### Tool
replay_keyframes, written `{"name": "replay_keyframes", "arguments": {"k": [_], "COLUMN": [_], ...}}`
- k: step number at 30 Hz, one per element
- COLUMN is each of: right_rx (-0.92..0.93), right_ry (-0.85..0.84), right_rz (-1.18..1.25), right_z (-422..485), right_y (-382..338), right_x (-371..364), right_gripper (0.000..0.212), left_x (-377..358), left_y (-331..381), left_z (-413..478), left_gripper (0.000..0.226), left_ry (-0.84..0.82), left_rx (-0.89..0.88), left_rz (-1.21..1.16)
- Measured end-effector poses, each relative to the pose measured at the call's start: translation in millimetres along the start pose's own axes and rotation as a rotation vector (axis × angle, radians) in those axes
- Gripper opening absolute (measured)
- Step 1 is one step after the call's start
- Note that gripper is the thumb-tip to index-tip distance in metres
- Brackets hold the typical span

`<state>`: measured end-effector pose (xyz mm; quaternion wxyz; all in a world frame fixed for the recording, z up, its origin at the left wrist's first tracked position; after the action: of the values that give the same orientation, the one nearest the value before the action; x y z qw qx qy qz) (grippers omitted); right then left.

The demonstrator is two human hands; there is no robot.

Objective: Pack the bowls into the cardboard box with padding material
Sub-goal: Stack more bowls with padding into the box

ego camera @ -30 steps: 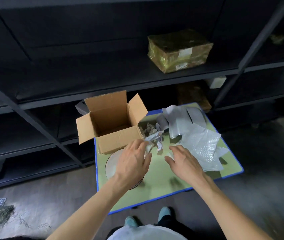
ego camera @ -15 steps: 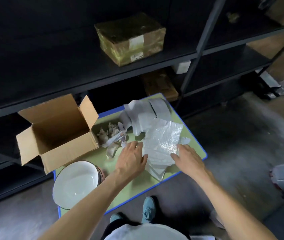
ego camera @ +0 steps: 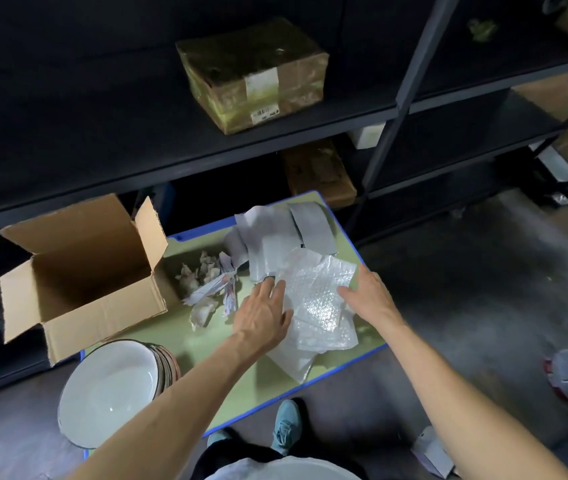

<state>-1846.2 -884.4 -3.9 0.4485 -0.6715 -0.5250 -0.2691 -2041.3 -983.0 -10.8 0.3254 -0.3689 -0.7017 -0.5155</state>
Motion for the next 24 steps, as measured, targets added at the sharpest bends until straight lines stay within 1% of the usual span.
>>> {"name": "replay_keyframes", "arguments": {"k": [3,7,9,13,18,19,21,22,23,24], "right_rx": [-0.021,-0.04,-0.028,0.052,0.139,0.151,0.172,0.181,0.185,0.183], "right_ry": [0.021,0.087,0.128,0.132,0.131,0.13,0.125,0.12,0.113,0.096], "right_rz": [0.039,0.059,0.09,0.198,0.245,0.258,0.282,0.298,0.323,0.358], "right_z": [11.6,20.2,19.7,11.2,3.4,2.3,-1.5,-3.6,-4.9,-8.3], "right_y": [-3.8,-5.8,-7.6,-10.8,-16.8,-19.6,-26.3,-28.7,-30.2,-32.7], "right_x": [1.0,1.6,4.3,14.9,30.5,32.6,37.4,38.5,38.4,39.3], "right_gripper": [0.046,0.023,0.016,0.018,0.025,0.025,0.024,0.022,0.018,0.013], "left_x": [-0.4,-1.8,-1.3,8.2,29.4,34.2,42.6,45.8,49.7,52.5], "left_y": [0.1,-2.2,-3.3,-2.5,-2.6,-2.0,-0.3,0.6,0.9,0.1], "left_z": [4.2,11.7,15.3,19.1,28.0,28.9,29.0,27.9,26.3,24.3], "left_gripper": [0.065,0.06,0.057,0.056,0.062,0.059,0.044,0.032,0.017,0.007], "left_ry": [-0.005,0.007,0.026,0.121,0.208,0.211,0.22,0.241,0.263,0.274], "left_rx": [0.012,0.01,0.001,0.005,0.002,-0.005,-0.044,-0.07,-0.065,-0.049], "left_rz": [-0.018,-0.081,-0.114,-0.146,-0.246,-0.269,-0.281,-0.276,-0.277,-0.298]}}
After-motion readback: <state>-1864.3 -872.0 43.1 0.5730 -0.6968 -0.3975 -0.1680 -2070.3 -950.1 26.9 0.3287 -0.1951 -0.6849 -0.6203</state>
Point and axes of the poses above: each hand's wrist, its own z-axis towards the middle knuckle, its own x-axis out of the back of the hand, y = z × x, the point moved 3 cm from there along z, towards the middle knuckle, and after that the axes turned 13 degrees about -z, right-handed, at the moved point
